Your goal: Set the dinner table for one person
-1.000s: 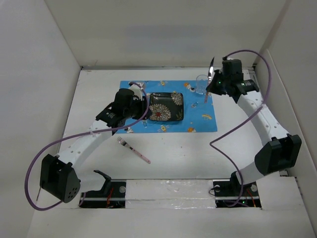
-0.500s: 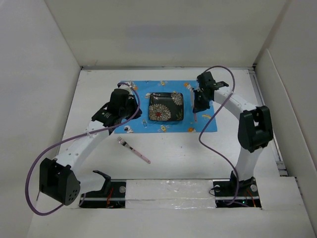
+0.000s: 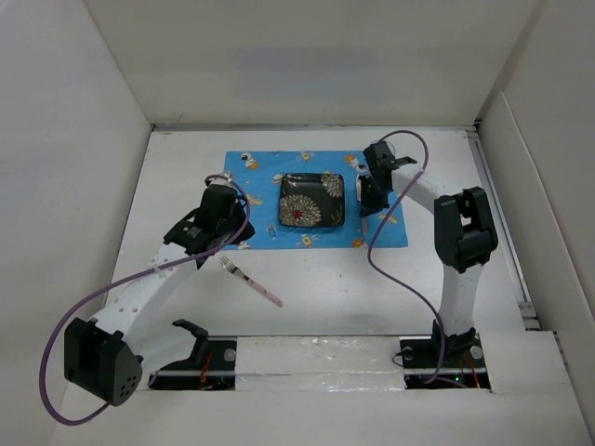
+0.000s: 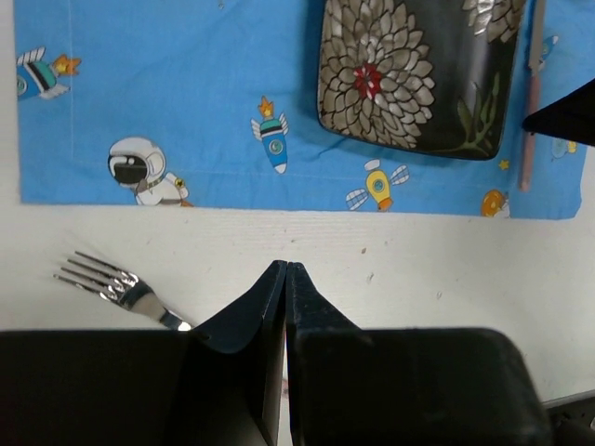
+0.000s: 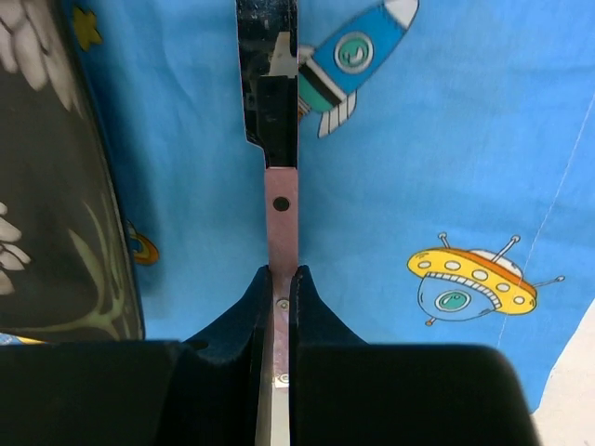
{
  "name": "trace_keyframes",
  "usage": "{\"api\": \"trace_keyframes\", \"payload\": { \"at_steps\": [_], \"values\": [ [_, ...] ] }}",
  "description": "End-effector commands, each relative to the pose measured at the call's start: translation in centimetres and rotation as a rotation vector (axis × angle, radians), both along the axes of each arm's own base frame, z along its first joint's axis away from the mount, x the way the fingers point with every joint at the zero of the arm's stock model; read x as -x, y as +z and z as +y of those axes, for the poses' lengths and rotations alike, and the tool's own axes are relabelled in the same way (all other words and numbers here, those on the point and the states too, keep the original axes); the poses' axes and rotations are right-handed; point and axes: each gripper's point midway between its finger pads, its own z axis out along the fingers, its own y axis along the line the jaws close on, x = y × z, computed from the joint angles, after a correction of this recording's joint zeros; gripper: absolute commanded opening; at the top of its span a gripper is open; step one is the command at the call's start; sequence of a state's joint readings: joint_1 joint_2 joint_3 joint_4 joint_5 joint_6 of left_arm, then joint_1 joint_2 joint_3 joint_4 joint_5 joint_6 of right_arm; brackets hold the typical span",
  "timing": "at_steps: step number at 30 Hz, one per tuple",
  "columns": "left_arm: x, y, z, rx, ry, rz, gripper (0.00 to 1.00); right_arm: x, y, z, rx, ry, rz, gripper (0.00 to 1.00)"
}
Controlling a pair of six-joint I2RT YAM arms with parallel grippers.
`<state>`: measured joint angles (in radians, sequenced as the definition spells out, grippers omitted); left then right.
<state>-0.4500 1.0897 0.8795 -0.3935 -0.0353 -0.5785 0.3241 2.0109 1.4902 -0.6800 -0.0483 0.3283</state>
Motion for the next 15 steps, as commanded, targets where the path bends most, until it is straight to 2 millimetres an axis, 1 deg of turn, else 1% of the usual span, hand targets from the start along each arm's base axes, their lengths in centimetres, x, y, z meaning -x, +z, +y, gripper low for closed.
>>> {"api": "trace_keyframes", "payload": {
  "at_steps": [1,6,8,9,10,11,13,14,15],
  "values": [
    [1.7,-1.5,1.0,-0.002,0.053,0.06,0.0,-3.2,2.0,0.6,-0.02,-0.025,-0.112,0.0],
    [3.0,-2.3,1.1,0.021,0.056,0.092,0.0,-3.9,1.9,0.6,-0.008,-0.034,-0.115,0.0],
    [3.7,-2.8,1.0,0.032,0.048,0.115,0.0,-3.8,1.1,0.6,-0.003,-0.043,-0.096,0.01],
    [4.0,-3.1,1.0,0.032,0.045,0.132,0.0,-3.8,1.0,0.6,-0.004,-0.044,-0.095,0.06],
    [4.8,-3.7,0.7,0.044,0.028,0.165,0.0,-3.6,0.6,0.6,-0.002,-0.048,-0.085,0.15],
    [5.2,-4.0,0.7,0.053,0.03,0.184,0.0,-3.3,0.7,1.0,-0.007,-0.039,-0.084,0.2],
    [6.5,-4.9,0.6,0.063,0.019,0.24,0.0,-3.1,0.9,0.9,-0.006,-0.047,-0.084,0.32],
    [7.0,-5.2,0.2,0.064,0.007,0.254,0.04,-3.1,1.8,0.9,-0.013,-0.051,-0.102,0.35],
    [7.6,-5.4,0.0,0.068,0.01,0.278,0.11,-3.1,2.6,0.9,-0.021,-0.055,-0.114,0.37]
  ]
}}
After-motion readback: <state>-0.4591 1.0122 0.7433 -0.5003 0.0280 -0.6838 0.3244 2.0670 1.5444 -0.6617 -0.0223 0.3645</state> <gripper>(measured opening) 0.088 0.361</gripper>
